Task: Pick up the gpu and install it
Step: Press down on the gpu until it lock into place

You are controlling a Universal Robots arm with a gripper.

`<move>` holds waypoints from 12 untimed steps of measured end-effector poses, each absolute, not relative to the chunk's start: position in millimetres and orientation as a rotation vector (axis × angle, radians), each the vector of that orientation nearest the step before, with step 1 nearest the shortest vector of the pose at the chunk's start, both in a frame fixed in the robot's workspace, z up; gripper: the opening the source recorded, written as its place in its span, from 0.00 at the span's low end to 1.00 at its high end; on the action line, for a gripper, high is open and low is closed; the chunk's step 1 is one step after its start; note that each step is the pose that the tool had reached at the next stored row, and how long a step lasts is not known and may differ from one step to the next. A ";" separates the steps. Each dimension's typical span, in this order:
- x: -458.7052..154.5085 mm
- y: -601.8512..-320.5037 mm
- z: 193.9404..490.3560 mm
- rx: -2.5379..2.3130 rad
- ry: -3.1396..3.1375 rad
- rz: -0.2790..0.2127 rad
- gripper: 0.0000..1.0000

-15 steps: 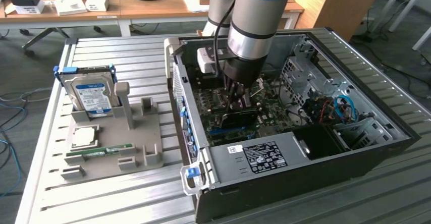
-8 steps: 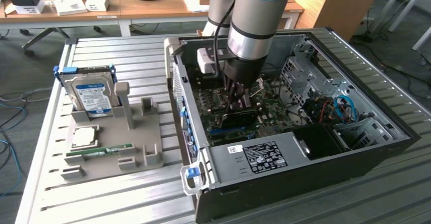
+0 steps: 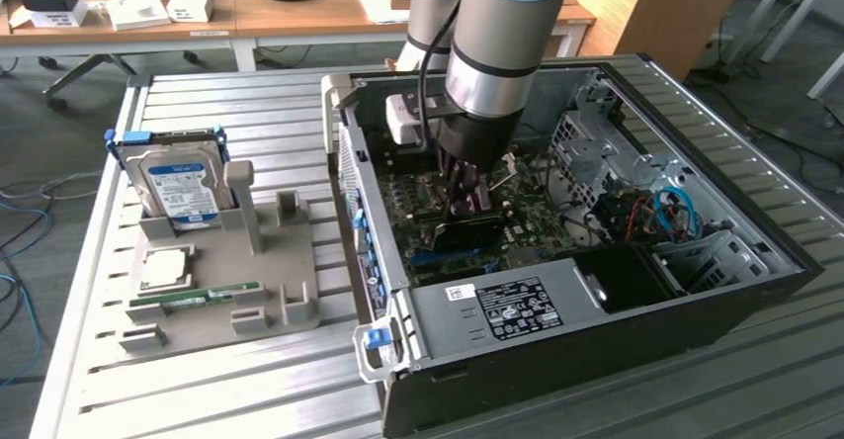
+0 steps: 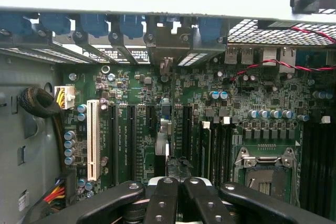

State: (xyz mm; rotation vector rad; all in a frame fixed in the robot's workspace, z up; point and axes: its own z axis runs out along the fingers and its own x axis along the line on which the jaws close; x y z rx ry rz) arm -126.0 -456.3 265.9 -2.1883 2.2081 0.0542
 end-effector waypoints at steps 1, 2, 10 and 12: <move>-126.0 -456.3 265.7 -2.188 2.208 0.054 0.11; -126.0 -456.3 265.7 -2.188 2.208 0.054 0.11; -126.8 -456.3 265.0 -2.188 2.208 0.054 0.11; -126.9 -456.3 264.9 -2.188 2.208 0.054 0.11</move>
